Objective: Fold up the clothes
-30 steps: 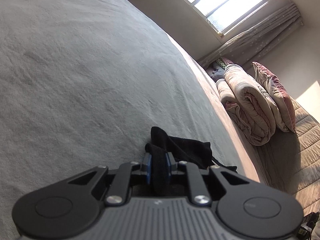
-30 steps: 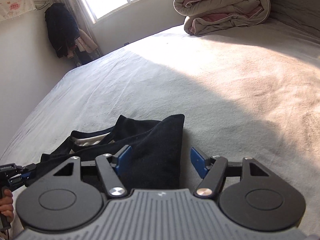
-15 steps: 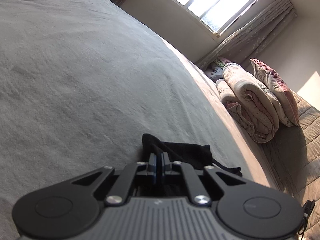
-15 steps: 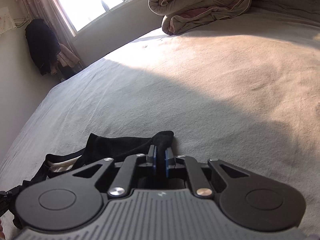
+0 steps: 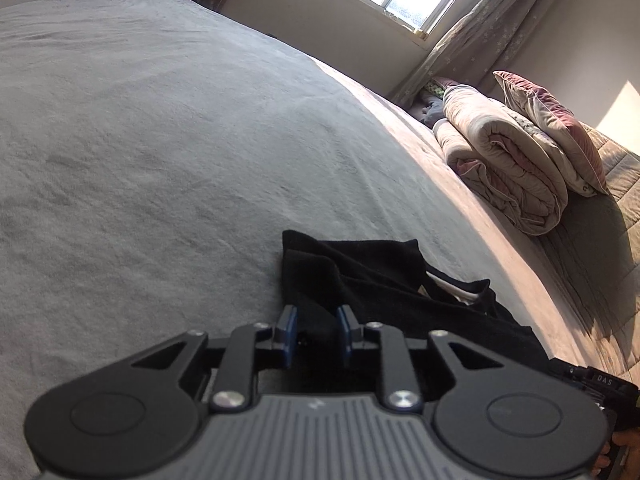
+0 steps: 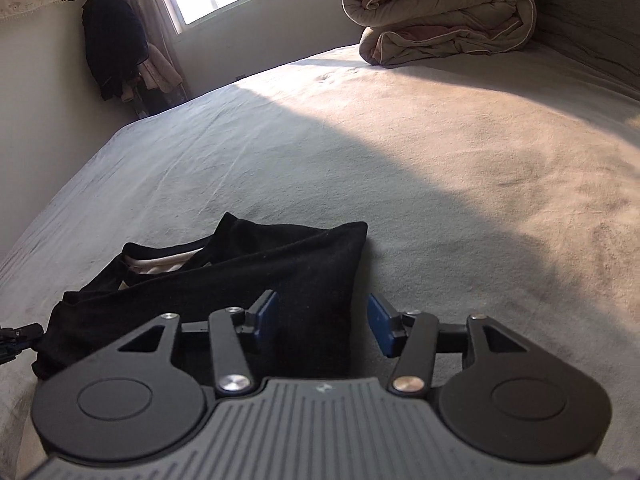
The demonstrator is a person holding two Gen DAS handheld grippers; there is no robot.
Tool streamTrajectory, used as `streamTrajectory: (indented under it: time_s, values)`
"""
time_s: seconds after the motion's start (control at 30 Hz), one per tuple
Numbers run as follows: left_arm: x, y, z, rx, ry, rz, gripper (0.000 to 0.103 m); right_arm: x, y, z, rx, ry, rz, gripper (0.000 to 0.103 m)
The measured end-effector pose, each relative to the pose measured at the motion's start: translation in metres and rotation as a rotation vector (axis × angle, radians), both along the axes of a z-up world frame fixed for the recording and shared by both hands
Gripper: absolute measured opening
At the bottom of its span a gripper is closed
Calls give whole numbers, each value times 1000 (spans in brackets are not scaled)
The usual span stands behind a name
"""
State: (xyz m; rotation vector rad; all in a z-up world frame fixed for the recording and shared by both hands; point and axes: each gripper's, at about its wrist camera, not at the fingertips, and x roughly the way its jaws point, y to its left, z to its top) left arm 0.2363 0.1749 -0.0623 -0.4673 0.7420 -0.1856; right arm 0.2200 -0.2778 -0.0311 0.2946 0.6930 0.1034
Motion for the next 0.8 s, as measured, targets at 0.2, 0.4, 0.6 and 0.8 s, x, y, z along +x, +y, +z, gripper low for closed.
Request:
streamTrajectory:
  time_s: [0.2, 0.4, 0.6, 0.8]
  values:
    - [-15, 3, -6, -38, 27, 14, 20, -17, 7, -16, -49, 27, 34, 23]
    - [-24, 5, -8, 62, 21, -23, 28, -22, 5, -25, -58, 14, 20, 25]
    - [-24, 14, 17, 53, -85, 40, 32, -29, 9, -2, -84, -79, 2, 48]
    - [-4, -28, 17, 122, -162, -84, 31, -3, 39, 5, -163, -132, 72, 50]
